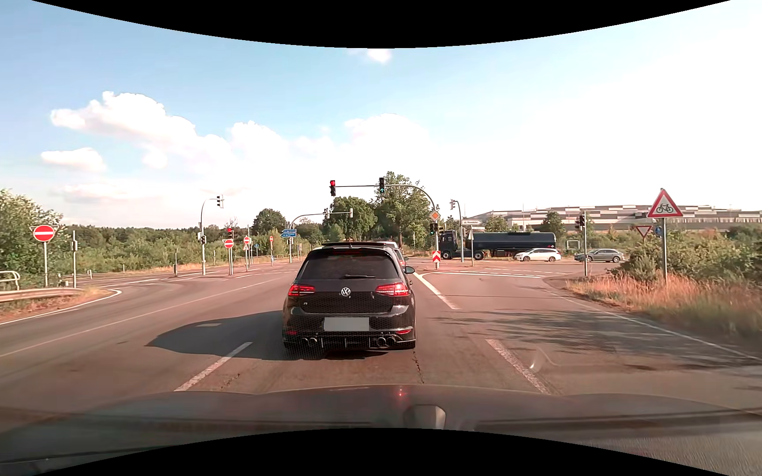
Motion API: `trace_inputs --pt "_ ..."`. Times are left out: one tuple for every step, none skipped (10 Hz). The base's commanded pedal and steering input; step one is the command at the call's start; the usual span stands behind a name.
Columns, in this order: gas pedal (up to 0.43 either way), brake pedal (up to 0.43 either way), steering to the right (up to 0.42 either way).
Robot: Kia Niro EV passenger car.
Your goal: Follow the waypoints while adhering to traffic rules and regulations
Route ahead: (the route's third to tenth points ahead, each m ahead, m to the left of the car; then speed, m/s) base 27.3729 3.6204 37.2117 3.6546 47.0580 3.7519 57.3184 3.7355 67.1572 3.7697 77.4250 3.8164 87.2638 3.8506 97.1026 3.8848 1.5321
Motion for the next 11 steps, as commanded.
trace_inputs --pt "0.0 0.128 -0.008" --pt "0.0 0.043 -0.008" --pt "0.0 0.0 -0.008" --pt "0.0 0.0 -0.008" --pt "0.0 0.0 -0.009" --pt "0.02 0.0 -0.008" --pt "0.138 0.0 -0.009" --pt "0.189 0.0 -0.008" --pt "0.24 0.0 -0.008" --pt "0.28 0.0 -0.009" --pt "0.299 0.0 -0.008"
